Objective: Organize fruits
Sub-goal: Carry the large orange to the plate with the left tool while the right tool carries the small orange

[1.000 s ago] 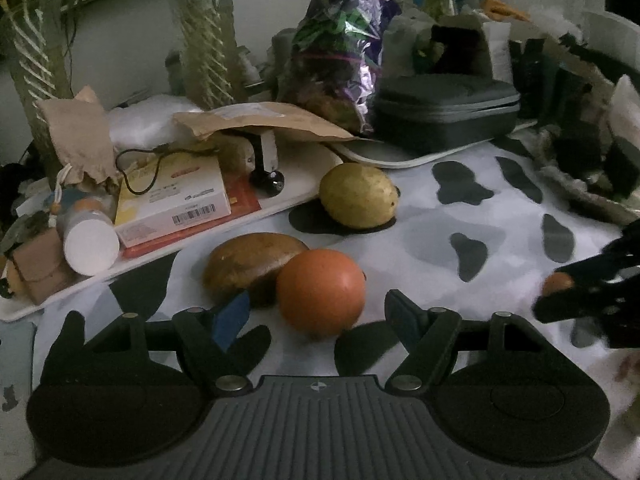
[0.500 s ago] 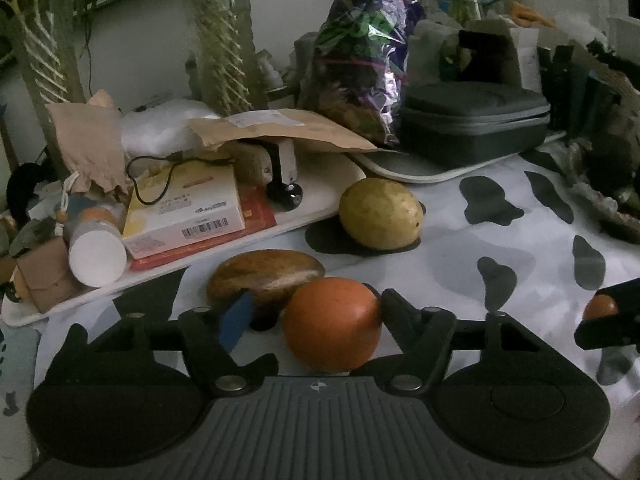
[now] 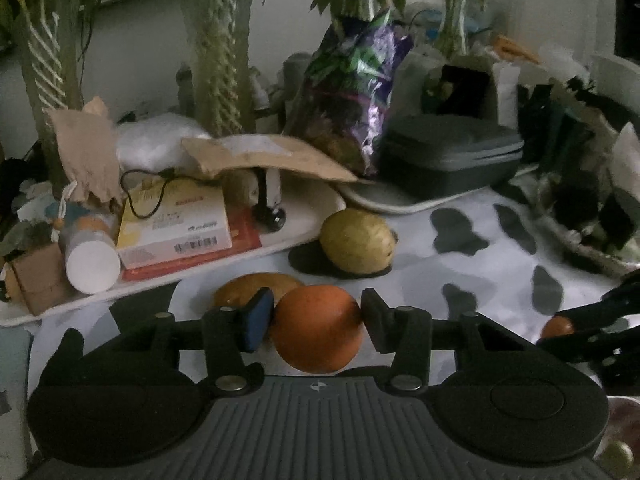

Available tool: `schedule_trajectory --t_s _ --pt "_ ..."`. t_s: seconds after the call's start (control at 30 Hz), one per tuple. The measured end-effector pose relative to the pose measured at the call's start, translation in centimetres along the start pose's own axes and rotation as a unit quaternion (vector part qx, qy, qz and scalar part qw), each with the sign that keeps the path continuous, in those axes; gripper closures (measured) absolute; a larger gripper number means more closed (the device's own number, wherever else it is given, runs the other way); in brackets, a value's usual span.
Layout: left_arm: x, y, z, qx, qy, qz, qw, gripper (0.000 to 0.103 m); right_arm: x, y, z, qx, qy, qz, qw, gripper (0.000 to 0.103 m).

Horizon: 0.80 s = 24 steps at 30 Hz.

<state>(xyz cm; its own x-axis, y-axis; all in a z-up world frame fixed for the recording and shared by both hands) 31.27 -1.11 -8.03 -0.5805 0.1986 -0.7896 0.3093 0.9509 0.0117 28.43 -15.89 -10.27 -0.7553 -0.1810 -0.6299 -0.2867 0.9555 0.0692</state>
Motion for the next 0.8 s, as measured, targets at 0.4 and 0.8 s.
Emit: schedule_trajectory --t_s 0.4,0.8 --pt "-0.9 -3.2 -3.3 0.044 -0.017 0.026 0.9986 0.060 0.1 -0.9 -2.6 0.001 -0.024 0.024 0.999 0.074" --pt "2.2 -4.8 -3.7 0.071 0.039 0.043 0.9958 0.099 1.1 -0.5 -3.6 -0.002 -0.027 0.028 0.999 0.074"
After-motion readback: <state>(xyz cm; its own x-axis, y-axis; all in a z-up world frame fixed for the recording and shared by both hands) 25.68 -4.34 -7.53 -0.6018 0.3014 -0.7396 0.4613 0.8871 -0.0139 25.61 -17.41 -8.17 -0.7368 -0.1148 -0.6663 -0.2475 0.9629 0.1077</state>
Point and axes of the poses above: each gripper's, at about its wrist camera, not at the fingertips, and z roughly the way its jaws point, y to its left, x to its underside, the point moved 7 cm from there along z, roughly the way its jaws point, and after that the axes turned 1 degree about x, right-handed, at the moved point
